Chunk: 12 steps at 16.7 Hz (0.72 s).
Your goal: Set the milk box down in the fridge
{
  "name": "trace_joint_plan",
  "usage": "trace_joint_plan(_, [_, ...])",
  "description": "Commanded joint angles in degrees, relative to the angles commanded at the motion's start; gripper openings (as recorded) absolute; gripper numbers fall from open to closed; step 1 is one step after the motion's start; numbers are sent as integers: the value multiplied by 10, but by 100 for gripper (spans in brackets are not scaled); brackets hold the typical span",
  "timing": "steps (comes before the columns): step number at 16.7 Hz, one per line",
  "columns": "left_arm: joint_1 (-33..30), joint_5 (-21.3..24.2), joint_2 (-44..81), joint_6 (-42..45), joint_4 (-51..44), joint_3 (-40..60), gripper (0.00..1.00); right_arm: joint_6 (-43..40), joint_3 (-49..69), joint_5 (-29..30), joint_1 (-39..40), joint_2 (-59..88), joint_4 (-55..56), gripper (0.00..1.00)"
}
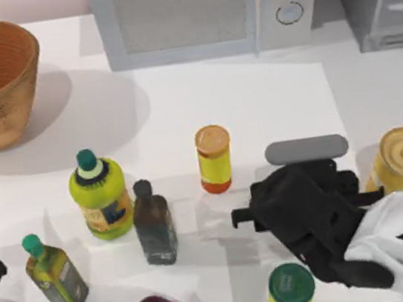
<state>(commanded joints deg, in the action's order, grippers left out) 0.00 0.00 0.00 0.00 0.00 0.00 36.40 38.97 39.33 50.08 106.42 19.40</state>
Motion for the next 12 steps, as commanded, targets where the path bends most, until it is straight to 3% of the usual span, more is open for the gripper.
trace_joint_plan(12, [0, 0, 0, 0, 0, 0, 100, -5, 133, 3, 2, -186, -322, 0])
